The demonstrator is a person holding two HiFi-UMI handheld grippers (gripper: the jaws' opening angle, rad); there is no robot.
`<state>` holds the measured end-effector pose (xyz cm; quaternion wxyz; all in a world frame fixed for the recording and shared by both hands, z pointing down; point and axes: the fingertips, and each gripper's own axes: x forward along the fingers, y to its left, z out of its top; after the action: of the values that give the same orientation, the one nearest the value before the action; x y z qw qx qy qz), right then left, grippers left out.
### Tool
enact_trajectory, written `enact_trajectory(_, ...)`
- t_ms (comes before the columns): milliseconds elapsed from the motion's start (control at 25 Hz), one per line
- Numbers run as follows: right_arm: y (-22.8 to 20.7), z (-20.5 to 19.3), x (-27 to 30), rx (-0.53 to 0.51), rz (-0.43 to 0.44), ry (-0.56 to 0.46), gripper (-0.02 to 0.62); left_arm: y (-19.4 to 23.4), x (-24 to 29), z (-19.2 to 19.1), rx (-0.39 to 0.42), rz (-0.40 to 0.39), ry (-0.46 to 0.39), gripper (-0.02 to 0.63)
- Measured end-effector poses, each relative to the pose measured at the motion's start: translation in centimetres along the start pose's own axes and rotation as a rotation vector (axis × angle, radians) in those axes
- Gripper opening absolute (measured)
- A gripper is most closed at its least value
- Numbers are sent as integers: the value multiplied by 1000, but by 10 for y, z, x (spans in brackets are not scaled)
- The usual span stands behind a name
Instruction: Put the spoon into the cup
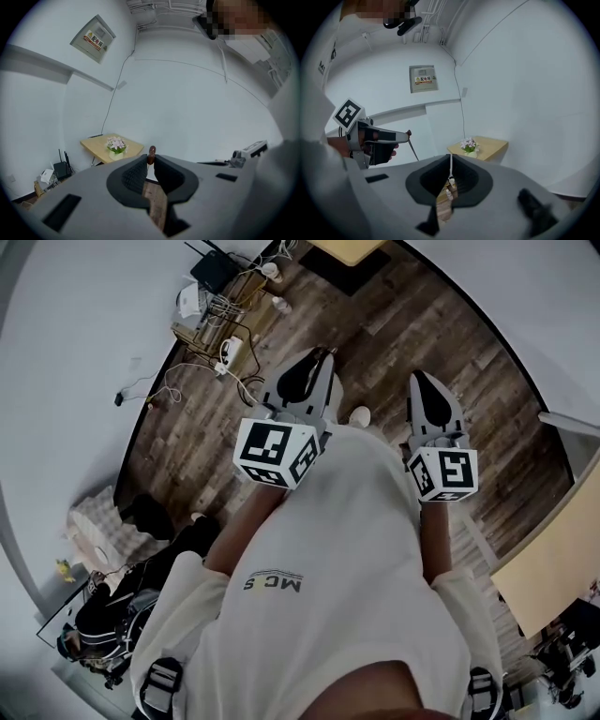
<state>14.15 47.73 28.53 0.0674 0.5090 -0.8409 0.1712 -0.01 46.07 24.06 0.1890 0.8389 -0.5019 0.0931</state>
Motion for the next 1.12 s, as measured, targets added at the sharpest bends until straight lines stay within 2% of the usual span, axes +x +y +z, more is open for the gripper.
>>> enact_trajectory(240, -11, 15, 21, -9, 17, -17, 34, 9, 25, 12, 10, -7, -22, 52)
enact_trajectory(440, -22, 33, 68, -41, 36, -9, 34, 39, 65, 33, -7, -2, -49, 52)
enact_trajectory(640, -43, 52, 140, -48, 27, 14, 34, 86, 131, 58, -27, -15, -44, 52)
enact_trajectory(880, -78, 103, 242, -15, -27, 28, 34, 154, 218, 116, -45, -43, -36, 52)
enact_trajectory(1120, -100, 137, 345, -10, -71, 59, 34, 224, 295, 160, -46, -86, -8, 52)
